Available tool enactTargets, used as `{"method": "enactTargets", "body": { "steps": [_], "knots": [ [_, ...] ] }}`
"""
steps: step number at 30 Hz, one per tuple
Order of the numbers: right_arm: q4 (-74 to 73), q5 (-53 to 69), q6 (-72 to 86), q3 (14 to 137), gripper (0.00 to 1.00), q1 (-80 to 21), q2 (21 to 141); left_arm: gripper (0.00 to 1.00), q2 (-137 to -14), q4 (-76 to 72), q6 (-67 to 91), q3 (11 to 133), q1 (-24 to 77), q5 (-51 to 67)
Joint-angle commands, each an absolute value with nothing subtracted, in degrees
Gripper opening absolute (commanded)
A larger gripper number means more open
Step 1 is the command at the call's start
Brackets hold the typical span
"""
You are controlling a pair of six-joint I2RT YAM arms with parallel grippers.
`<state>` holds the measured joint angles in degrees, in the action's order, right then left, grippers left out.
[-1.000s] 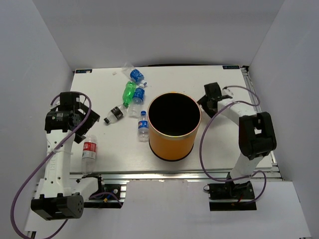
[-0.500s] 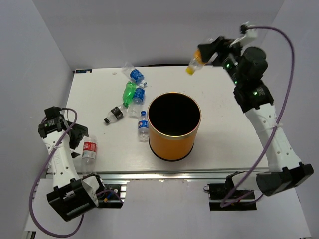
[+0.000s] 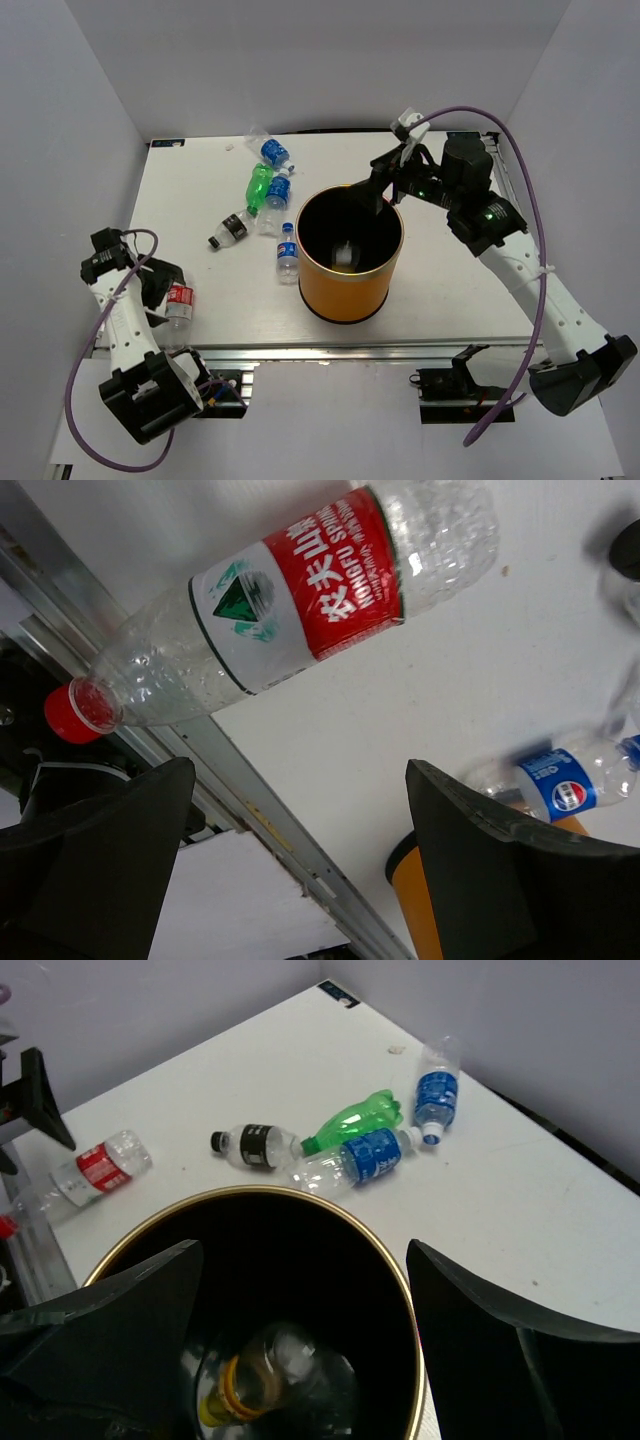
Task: Put the plastic bottles in the bin
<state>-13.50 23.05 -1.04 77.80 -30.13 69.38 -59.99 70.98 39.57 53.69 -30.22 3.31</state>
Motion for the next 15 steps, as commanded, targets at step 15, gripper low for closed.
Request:
{"method": "enactTargets", "body": {
  "steps": [15],
  "knots": [
    [-12.2,20.9,1.8,78.9,0.89,-20.4,64.4,0.98,-65.8,60.7,36.8,43.3,-30.4,-1.2]
  ]
}}
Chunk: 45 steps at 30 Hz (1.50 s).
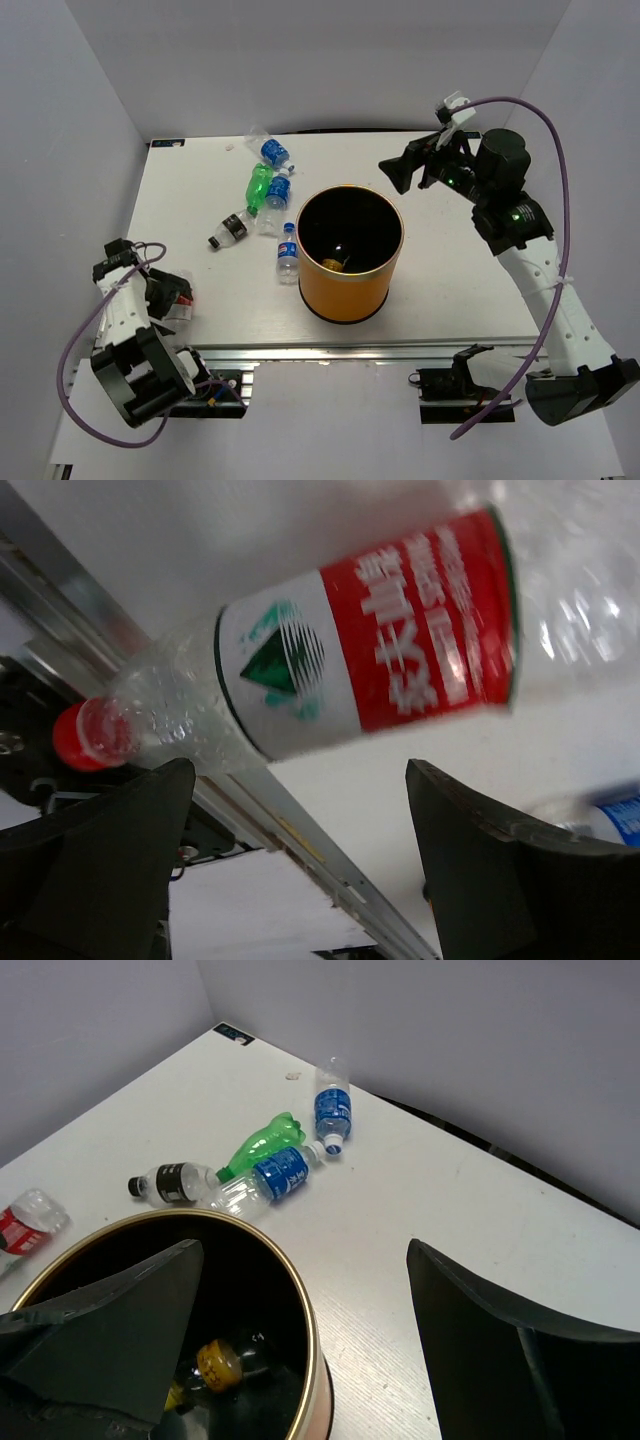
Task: Put the plastic bottles in the bin
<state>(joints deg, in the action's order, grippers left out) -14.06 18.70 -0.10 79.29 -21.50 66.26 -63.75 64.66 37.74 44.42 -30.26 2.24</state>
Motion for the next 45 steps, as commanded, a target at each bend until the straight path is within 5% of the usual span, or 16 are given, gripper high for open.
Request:
{"method": "enactTargets", "body": {
  "steps": [1,8,14,21,25,32,35,36,38,40,41,45],
  "knots": [
    [-12.0,20.9,1.8,78.6,0.90,-20.1,64.2,0.98,-66.8,60.4,36.7,43.8,-30.5,-0.4],
    [-10.9,20.7,2.5,77.7,0.89,-18.4,63.1,0.98,-70.9,57.0,37.3,45.5,-28.6,1.6],
    [-10.3,18.9,3.0,75.9,0.89,-17.2,60.7,0.98,-81.7,54.7,42.9,46.9,-17.2,-3.0],
    [-10.0,15.8,3.3,74.6,0.89,-16.8,57.1,0.62,-86.1,57.6,44.3,54.8,-13.1,-2.4],
    [-9.4,13.5,3.8,73.4,0.89,-16.8,54.6,0.24,-83.0,62.7,42.9,70.6,-13.1,-1.4],
    [-8.2,10.3,5.4,70.2,0.90,-16.5,51.9,0.21,-81.7,61.0,39.5,103.0,-9.1,14.7],
    [-8.5,10.0,5.7,69.8,0.89,-16.4,51.4,0.17,-80.3,57.7,39.6,106.6,-6.2,20.6],
    [-8.8,9.9,5.5,69.8,0.90,-16.5,51.3,0.19,-79.7,58.5,39.9,106.6,-6.0,20.4],
    [-8.9,9.7,5.5,69.6,0.89,-16.5,51.2,0.47,-78.1,61.2,41.9,104.2,-6.0,15.5],
    [-8.7,9.8,5.5,69.1,0.90,-16.4,51.3,0.60,-74.8,61.4,44.0,101.3,-6.0,6.6],
    [-8.5,9.9,5.5,69.0,0.89,-16.4,51.4,0.98,-73.9,61.2,43.9,99.7,-6.0,3.8],
    [-8.4,11.6,5.9,69.1,0.89,-16.4,52.6,0.98,-75.5,65.1,41.0,103.8,-6.2,-7.5]
  ]
}}
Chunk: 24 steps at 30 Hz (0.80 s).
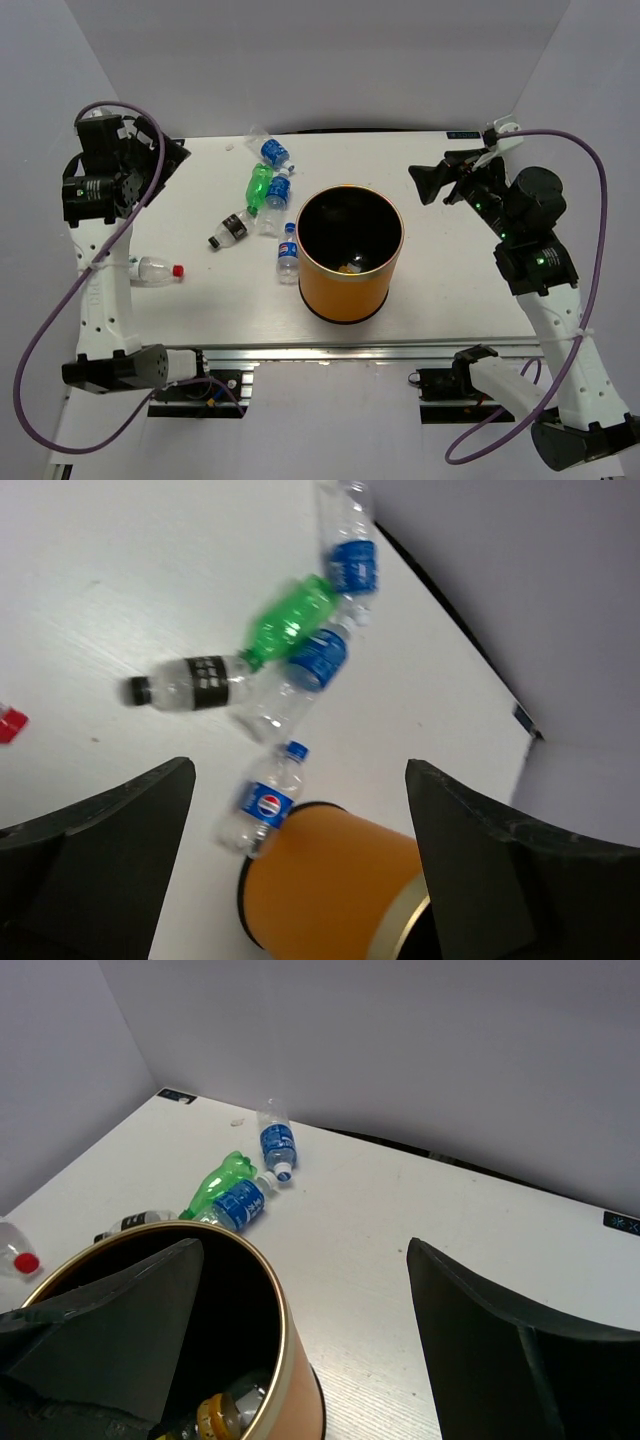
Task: Put the plastic bottles in the bin
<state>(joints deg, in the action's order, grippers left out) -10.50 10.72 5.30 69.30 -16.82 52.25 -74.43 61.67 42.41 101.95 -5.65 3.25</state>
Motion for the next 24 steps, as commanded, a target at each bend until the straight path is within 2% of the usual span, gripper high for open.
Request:
{"method": "enactTargets", "body": {
  "steps": [1,5,10,14,15,20,24],
  "knots": [
    [-8.3,12.2,6.0,69.0,0.89,-16.5,53.1,0.98,-76.9,66.0,41.2,104.1,-6.5,-9.6],
    [-8.4,12.2,6.2,69.0,0.89,-16.5,54.3,0.98,-79.9,71.1,46.0,100.6,-11.2,-9.5],
    [-9.3,12.0,5.7,69.5,0.89,-16.5,56.2,0.98,-78.1,68.9,48.7,86.9,-19.0,-11.8],
    [-9.1,12.0,5.8,69.2,0.89,-16.5,57.1,0.98,-77.0,62.3,40.6,77.8,-32.4,-11.0],
    [-8.9,12.3,5.8,69.0,0.89,-16.4,57.5,0.98,-76.6,60.0,35.0,75.9,-33.5,-10.9],
    [-7.4,15.6,6.3,68.7,0.89,-16.5,59.2,0.98,-76.6,48.7,29.4,66.8,-37.5,-14.0],
    [-6.9,18.8,6.9,69.3,0.89,-16.5,61.4,0.98,-80.8,41.4,28.5,63.4,-40.9,-7.1]
  ]
}}
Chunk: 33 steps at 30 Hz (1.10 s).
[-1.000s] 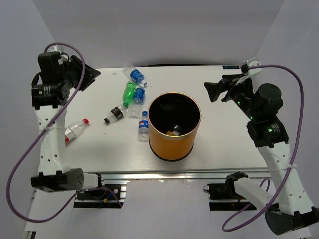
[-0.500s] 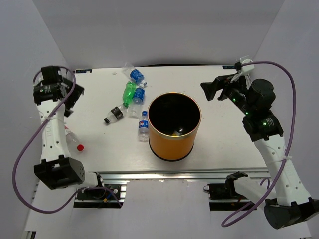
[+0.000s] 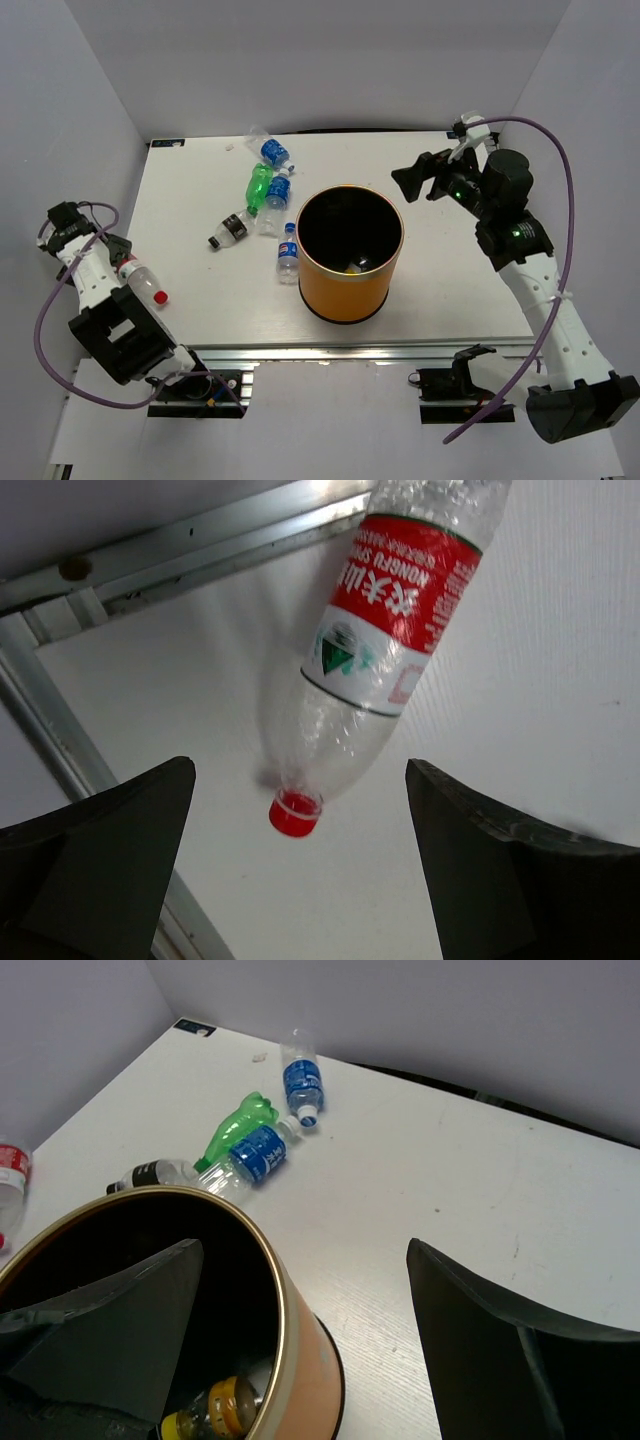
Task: Put the plastic bottles in the bin
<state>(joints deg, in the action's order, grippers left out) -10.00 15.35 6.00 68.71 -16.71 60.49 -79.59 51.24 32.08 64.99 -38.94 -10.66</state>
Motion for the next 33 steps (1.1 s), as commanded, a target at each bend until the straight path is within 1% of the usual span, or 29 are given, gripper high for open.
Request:
{"method": "enactTargets", "body": {
  "steps": [1,5,8,10,12,17,23,26,28,29,30,32,33],
  "knots": [
    [-6.6,19.1,7.0,69.3,0.89,-16.5,61.8,0.98,-82.4,39.2,28.5,63.2,-41.0,-5.1],
    [-6.7,20.3,7.4,70.3,0.89,-16.5,63.5,0.98,-85.2,36.7,30.0,62.9,-41.2,-6.6],
    [-6.1,21.7,7.4,70.3,0.90,-16.4,64.6,0.98,-86.6,34.8,29.9,62.5,-41.7,-2.2],
    [-5.6,22.7,7.5,70.1,0.89,-16.5,65.1,0.98,-86.3,33.0,30.2,61.4,-41.7,2.7],
    [-5.2,22.9,7.5,69.8,0.89,-16.5,65.5,0.98,-85.7,30.9,31.3,60.6,-41.6,3.6],
    [-4.7,23.3,7.0,69.3,0.89,-16.4,65.8,0.98,-89.0,30.4,32.3,59.9,-41.6,2.5],
    [-4.0,23.3,7.4,68.2,0.89,-15.9,65.2,0.98,-96.1,31.4,32.7,61.4,-40.7,2.4],
    [-3.4,23.7,7.6,67.9,0.89,-15.8,65.0,0.98,-98.6,31.8,33.1,62.4,-38.0,-1.6],
    [-3.4,23.8,7.7,67.8,0.89,-15.7,65.0,0.92,-101.6,34.3,33.3,63.6,-35.0,-4.6],
    [-3.4,23.7,7.8,67.8,0.89,-15.6,64.6,0.86,-102.4,35.3,33.8,65.3,-33.8,-5.6],
    [-3.4,23.6,7.9,67.8,0.89,-15.6,64.5,0.72,-102.7,36.5,34.2,65.9,-32.8,-6.8],
    [-3.4,23.6,8.1,67.8,0.89,-15.6,63.6,0.53,-101.5,39.7,35.3,67.5,-29.7,-10.3],
    [-3.4,23.5,8.2,67.5,0.89,-15.6,63.1,0.42,-100.3,42.1,35.9,69.4,-28.8,-11.2]
  ]
}}
